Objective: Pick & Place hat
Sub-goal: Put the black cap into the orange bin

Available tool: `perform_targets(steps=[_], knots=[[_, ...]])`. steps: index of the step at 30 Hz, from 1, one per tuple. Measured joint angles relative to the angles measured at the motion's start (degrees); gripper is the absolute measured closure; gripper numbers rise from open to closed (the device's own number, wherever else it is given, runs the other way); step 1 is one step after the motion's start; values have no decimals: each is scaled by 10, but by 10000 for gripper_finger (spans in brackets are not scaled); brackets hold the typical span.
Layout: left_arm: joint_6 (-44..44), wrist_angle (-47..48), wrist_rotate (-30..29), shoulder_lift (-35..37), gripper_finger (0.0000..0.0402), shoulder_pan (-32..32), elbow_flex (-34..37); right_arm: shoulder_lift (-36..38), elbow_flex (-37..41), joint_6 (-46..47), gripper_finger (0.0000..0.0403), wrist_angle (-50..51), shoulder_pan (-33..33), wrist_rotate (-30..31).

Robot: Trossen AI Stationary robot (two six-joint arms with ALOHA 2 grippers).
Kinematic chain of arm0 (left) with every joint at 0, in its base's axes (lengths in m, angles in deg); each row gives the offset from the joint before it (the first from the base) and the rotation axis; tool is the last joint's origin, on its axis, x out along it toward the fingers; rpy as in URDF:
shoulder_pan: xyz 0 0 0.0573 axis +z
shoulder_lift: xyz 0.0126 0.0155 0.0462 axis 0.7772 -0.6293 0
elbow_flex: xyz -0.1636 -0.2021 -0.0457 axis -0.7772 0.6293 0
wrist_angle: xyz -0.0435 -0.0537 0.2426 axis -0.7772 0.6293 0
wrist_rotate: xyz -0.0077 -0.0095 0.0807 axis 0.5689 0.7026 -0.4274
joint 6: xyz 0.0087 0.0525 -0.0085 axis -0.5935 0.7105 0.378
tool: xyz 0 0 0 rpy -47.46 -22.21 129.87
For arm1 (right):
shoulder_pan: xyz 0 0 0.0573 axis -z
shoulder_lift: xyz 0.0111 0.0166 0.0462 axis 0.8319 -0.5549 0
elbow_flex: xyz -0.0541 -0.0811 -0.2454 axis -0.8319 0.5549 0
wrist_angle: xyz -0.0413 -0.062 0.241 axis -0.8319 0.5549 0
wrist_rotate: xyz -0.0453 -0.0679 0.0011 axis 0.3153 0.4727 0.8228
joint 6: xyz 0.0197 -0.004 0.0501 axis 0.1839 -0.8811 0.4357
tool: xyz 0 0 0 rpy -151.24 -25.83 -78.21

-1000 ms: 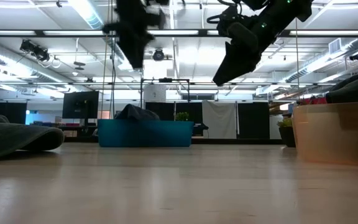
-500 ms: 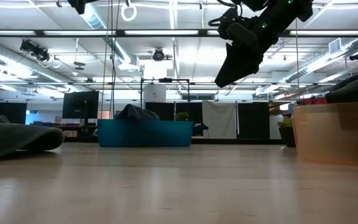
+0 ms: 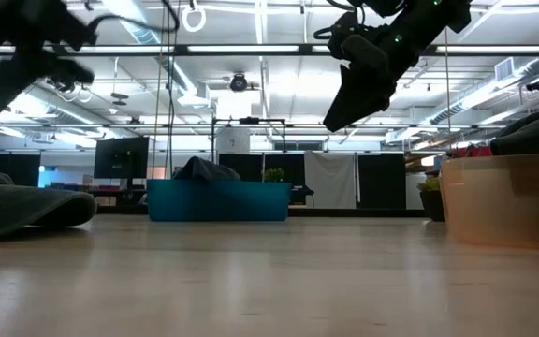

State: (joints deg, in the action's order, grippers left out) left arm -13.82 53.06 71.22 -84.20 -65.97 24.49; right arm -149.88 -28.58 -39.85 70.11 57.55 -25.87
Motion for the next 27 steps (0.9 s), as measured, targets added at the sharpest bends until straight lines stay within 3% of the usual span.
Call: perform_targets(steps=[3,9,16,23,27], knots=[[33,-60,11,0,285,-19,60,0,0,0,247,0,0,0],[43,-100,-100,1,285,-29,108,0,0,1,247,0,0,0],[46,-208,-101,1,285,-29,150,0,0,2,247,0,0,0],[45,-212,-99,-5,286,-29,150,0,0,2,247,-1,0,0],[55,-217,-56,-5,310,-29,150,0,0,2,247,-1,0,0]])
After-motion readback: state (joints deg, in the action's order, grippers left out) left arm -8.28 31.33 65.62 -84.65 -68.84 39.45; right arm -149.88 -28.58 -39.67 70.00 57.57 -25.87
